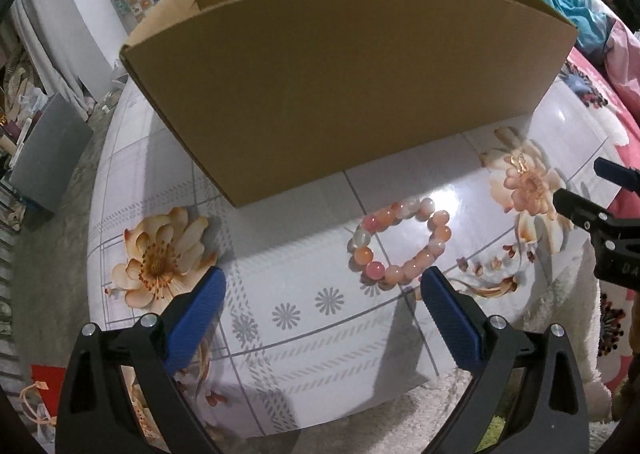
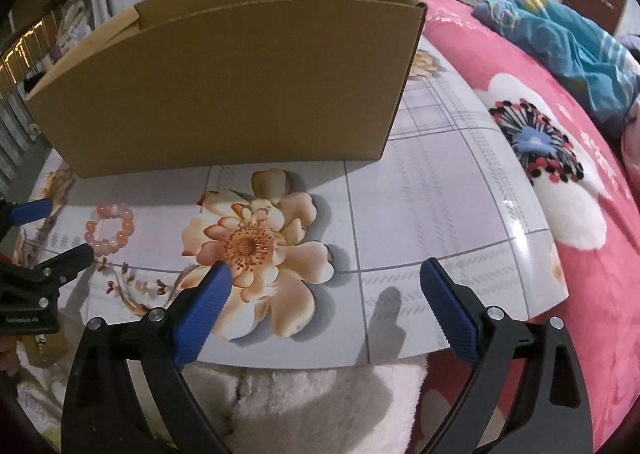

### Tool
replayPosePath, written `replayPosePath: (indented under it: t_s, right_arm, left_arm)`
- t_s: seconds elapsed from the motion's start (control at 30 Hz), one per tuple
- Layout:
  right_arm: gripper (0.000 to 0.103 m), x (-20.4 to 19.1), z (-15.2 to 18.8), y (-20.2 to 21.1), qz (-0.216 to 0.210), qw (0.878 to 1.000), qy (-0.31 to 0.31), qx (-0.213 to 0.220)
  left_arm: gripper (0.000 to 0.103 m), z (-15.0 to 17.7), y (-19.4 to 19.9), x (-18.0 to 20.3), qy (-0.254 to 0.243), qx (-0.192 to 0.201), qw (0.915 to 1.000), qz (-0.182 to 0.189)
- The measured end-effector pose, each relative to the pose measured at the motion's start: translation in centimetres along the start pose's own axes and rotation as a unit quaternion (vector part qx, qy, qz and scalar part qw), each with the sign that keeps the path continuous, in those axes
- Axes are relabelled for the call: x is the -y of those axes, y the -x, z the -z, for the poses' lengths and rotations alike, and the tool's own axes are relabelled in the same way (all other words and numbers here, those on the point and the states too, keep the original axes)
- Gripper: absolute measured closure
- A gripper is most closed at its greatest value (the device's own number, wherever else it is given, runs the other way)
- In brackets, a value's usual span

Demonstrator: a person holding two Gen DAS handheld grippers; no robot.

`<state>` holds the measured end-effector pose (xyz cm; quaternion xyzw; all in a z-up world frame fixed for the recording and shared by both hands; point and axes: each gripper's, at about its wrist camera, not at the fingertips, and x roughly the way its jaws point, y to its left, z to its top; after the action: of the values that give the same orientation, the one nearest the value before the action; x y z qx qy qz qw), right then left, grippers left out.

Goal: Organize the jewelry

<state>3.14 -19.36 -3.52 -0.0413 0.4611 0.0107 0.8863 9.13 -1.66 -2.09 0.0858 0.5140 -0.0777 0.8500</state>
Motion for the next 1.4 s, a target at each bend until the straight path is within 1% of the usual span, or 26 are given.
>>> replayPosePath:
  t_s: [0.27, 0.4, 0.63, 0.8, 0.87, 1.4]
  right_arm:
    - [0.009, -0.3, -0.7, -1.3, 0.014, 1.0, 0.013, -0.016]
    - [0.008, -0.4, -1.2, -2.0, 0.002, 0.999, 0.02, -0.025]
    - [0.008, -0.3, -2.3, -2.8, 0.0, 0.999, 0.023, -0.029]
    - [0.008, 0.4, -3.0, -3.4, -0.019, 0.999, 0.015, -0.042]
    - [0.008, 0.7, -3.2, -3.7, -0.02, 0.999, 0.018, -0.044]
    - [0.008, 1.3, -3.1, -3.8, -0.029, 0.998, 0.021, -0.049]
  left_arm:
    - [0.007, 0.3, -0.9, -0.1, -0.009, -0.01, 0.9999, -0.01]
    - [0.007, 0.3, -0.8, 0.6, -0.011, -0.01, 0.9998, -0.012]
    - [0.007, 0.3, -0.7, 0.9, -0.01, -0.01, 0.9998, -0.014]
    - [0.006, 0.3, -0.6, 1.0, -0.011, -0.01, 0.9997, -0.019]
    - [0.006, 0.3, -0.6, 1.0, -0.01, -0.009, 0.9997, -0.018]
    - [0.006, 0.4, -0.6, 0.9, -0.012, -0.005, 0.9997, -0.022]
